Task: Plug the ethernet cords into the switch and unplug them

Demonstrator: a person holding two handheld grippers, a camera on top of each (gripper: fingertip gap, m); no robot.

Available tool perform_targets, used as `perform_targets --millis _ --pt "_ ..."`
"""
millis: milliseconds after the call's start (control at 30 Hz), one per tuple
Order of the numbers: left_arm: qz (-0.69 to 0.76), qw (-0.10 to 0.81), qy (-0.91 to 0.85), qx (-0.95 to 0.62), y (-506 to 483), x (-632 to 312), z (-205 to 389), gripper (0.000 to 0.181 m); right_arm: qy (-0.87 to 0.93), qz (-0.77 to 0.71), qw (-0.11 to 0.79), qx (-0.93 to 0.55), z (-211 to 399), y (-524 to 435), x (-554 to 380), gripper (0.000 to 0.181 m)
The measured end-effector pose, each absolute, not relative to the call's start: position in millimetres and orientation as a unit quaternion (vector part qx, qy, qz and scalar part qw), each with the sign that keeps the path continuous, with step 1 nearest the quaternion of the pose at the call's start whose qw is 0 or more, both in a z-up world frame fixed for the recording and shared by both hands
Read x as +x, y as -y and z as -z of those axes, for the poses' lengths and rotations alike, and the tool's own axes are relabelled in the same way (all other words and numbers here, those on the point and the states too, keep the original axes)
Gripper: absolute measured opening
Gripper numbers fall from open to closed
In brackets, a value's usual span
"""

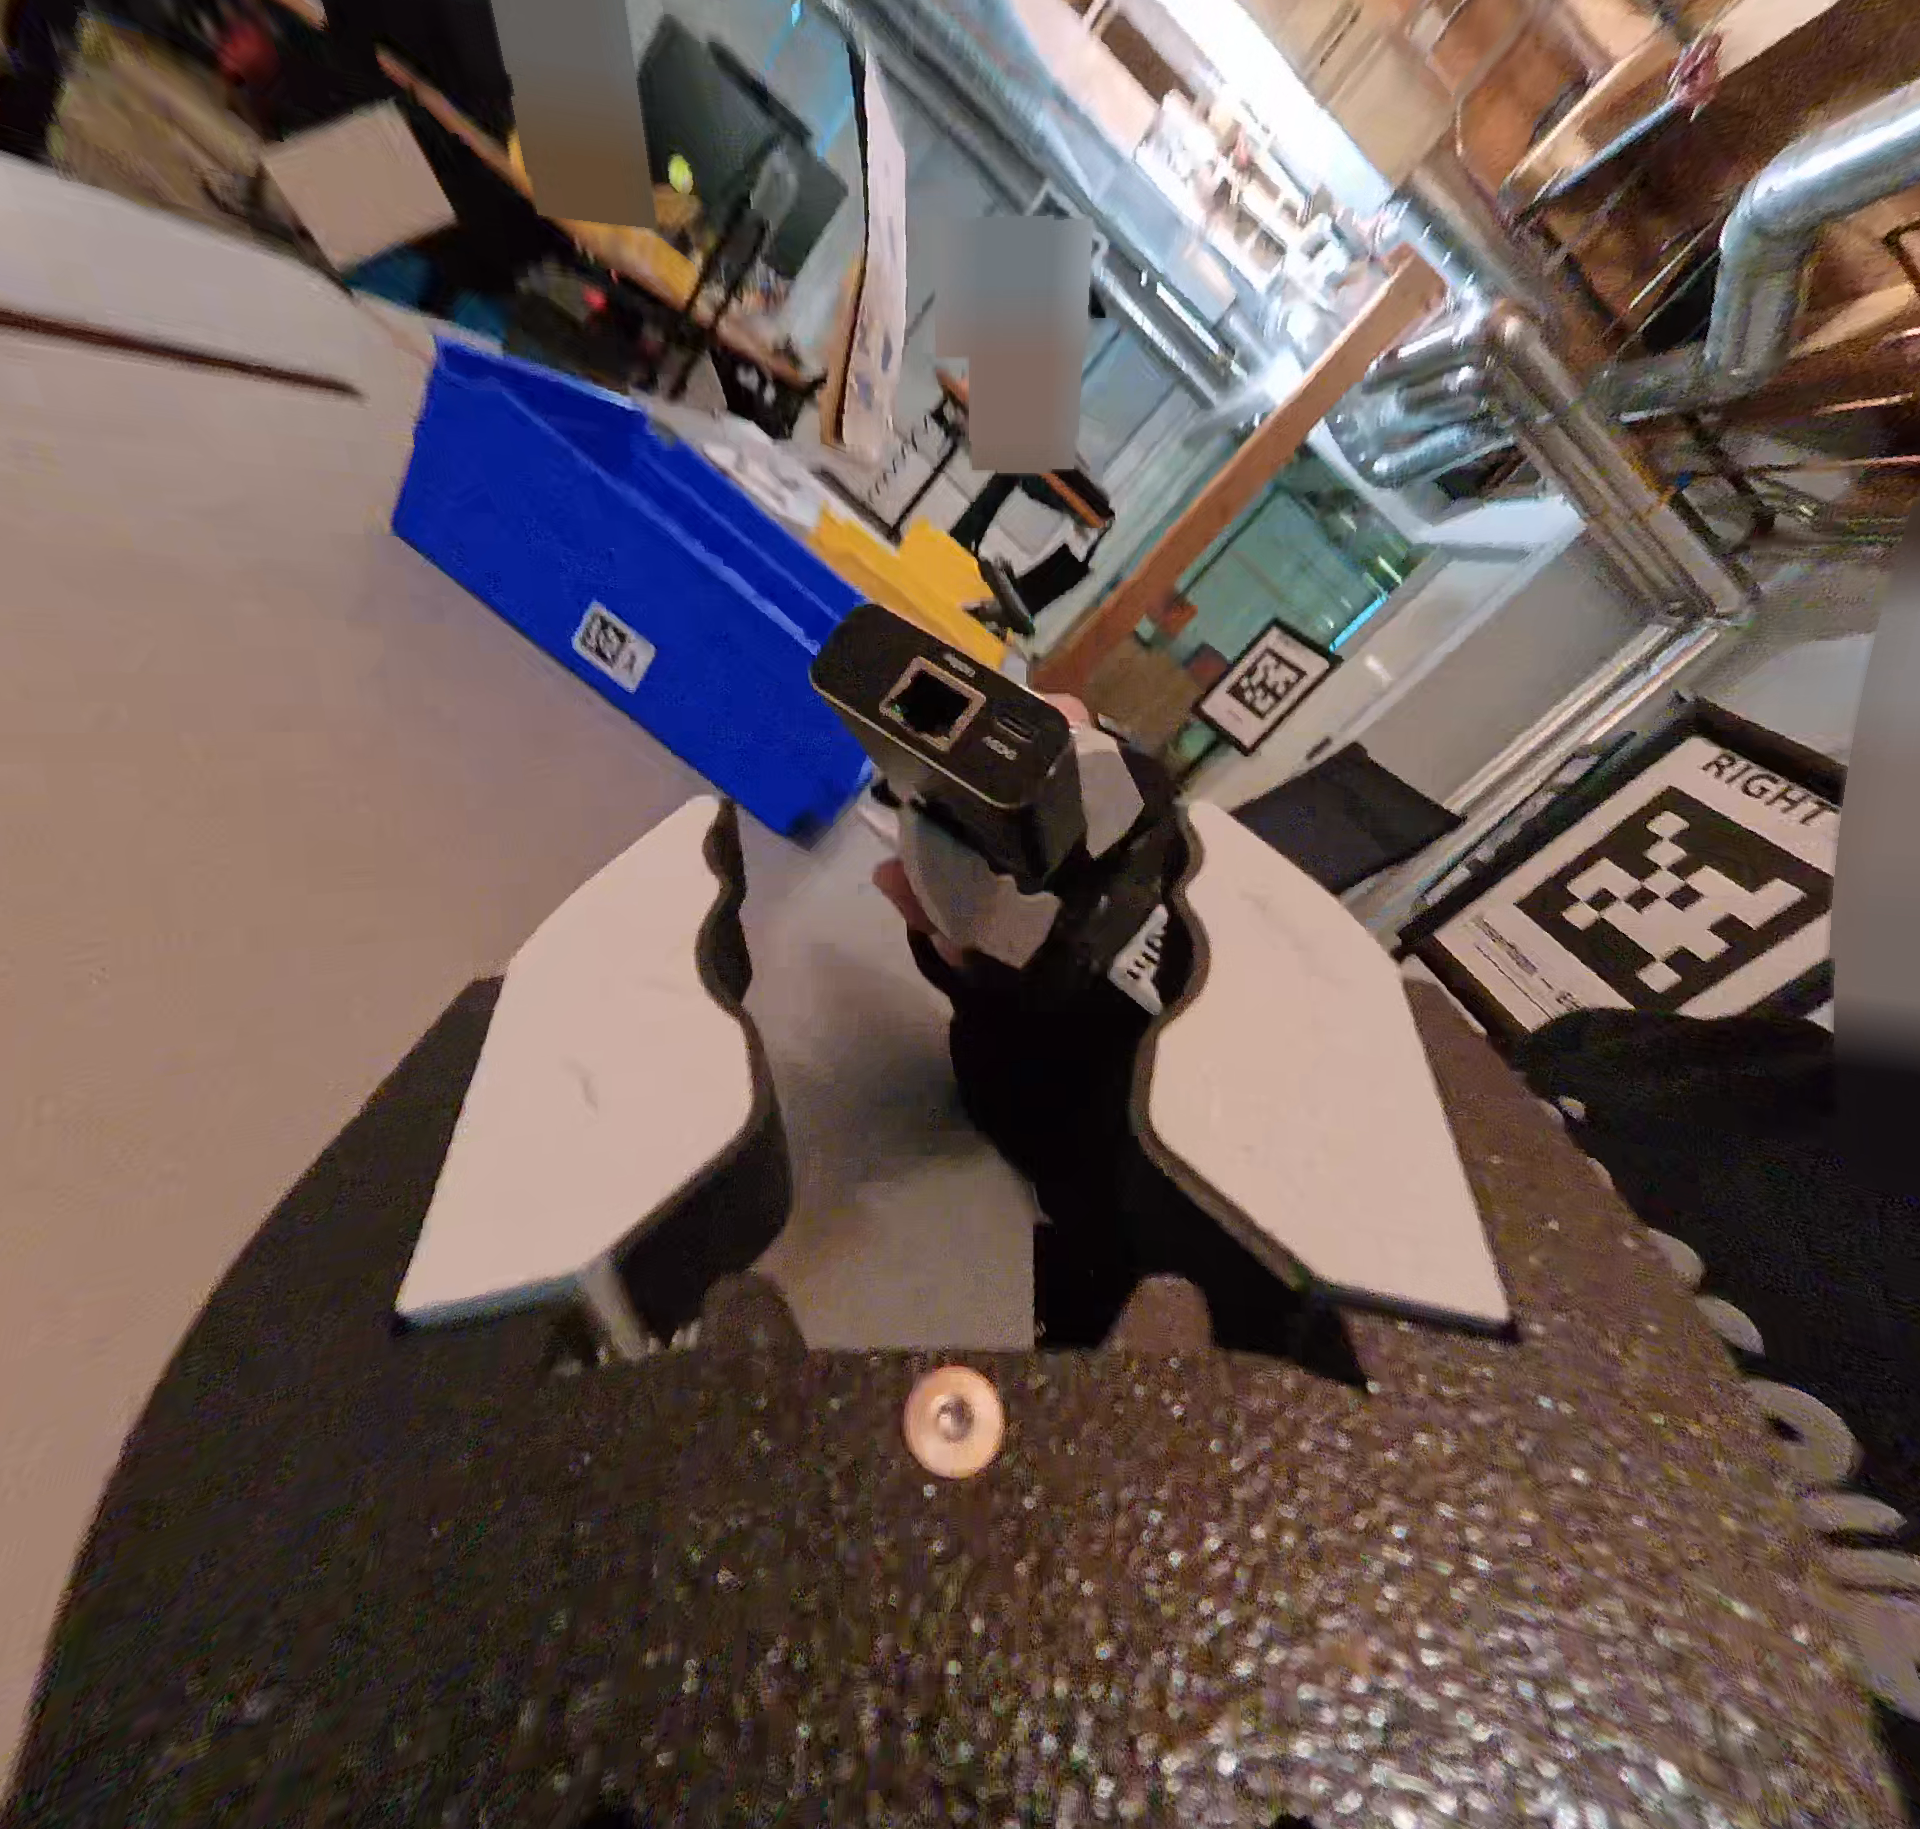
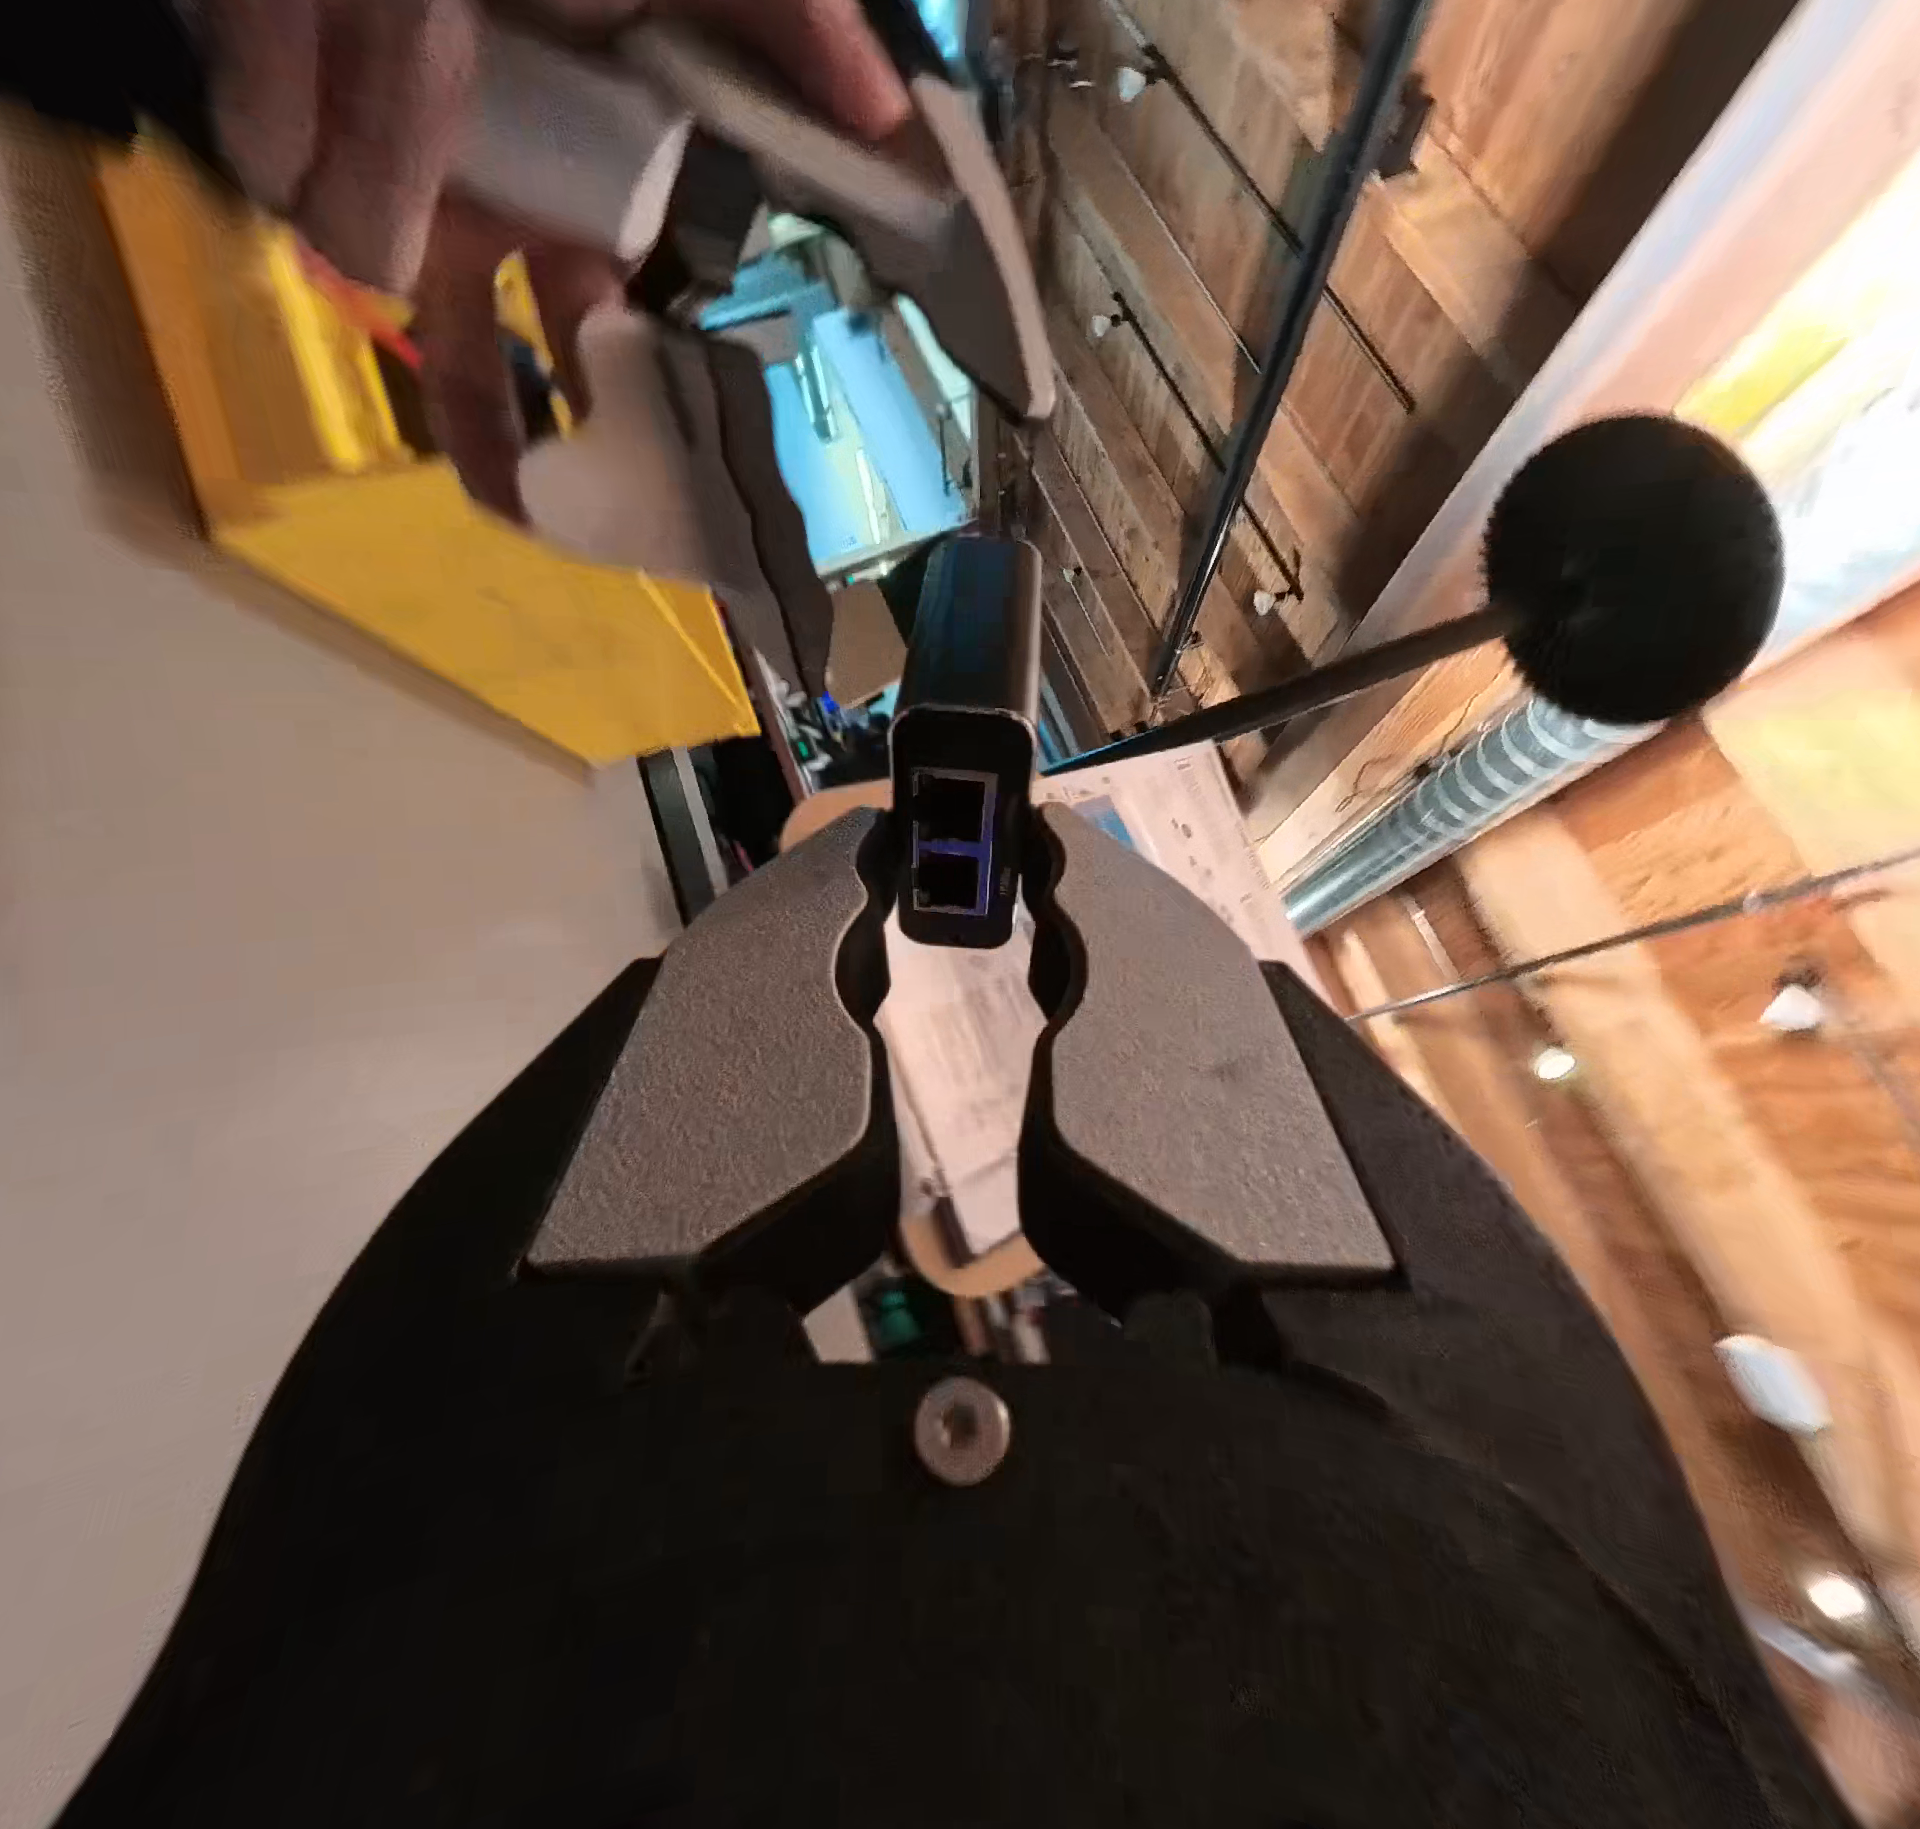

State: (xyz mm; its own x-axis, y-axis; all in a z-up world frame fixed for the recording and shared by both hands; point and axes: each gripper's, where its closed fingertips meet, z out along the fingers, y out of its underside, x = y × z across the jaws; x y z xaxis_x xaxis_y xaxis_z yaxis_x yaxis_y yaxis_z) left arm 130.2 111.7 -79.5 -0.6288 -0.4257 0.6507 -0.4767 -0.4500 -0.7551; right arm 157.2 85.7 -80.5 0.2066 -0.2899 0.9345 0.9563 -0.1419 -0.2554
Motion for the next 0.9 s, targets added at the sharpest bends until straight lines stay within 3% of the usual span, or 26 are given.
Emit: perform_targets --millis 167,233,367,467,600,667,767,900 --pt "-0.677 0.172 0.545 0.464 -111 109 96 0.056 0.414 0.59 0.479 -0.502 103 -101 140 0.023" --pt "-0.649 0.2 0.546 0.491 -116 106 107 0.053 0.443 0.597 0.467 -0.479 110 -108 124 0.023" --pt "-0.611 0.22 0.559 0.515 -124 95 123 0.029 0.475 0.598 0.455 -0.458 120 -119 106 0.023" --pt "-0.635 0.182 0.567 0.492 -123 93 117 0.025 0.458 0.563 0.498 -0.474 117 -118 104 0.031" --pt "-0.707 0.152 0.509 0.467 -124 106 95 0.024 0.368 0.426 0.641 -0.522 95 -106 106 0.078" --pt "-0.73 0.172 0.475 0.46 -121 113 90 0.024 0.319 0.332 0.694 -0.553 88 -103 108 0.085" --pt "-0.746 0.218 0.442 0.448 -105 121 90 0.024 0.227 0.162 0.743 -0.608 87 -106 112 0.094" --pt "-0.722 0.234 0.451 0.469 -82 131 101 0.024 0.184 0.069 0.769 -0.609 92 -101 119 0.076"
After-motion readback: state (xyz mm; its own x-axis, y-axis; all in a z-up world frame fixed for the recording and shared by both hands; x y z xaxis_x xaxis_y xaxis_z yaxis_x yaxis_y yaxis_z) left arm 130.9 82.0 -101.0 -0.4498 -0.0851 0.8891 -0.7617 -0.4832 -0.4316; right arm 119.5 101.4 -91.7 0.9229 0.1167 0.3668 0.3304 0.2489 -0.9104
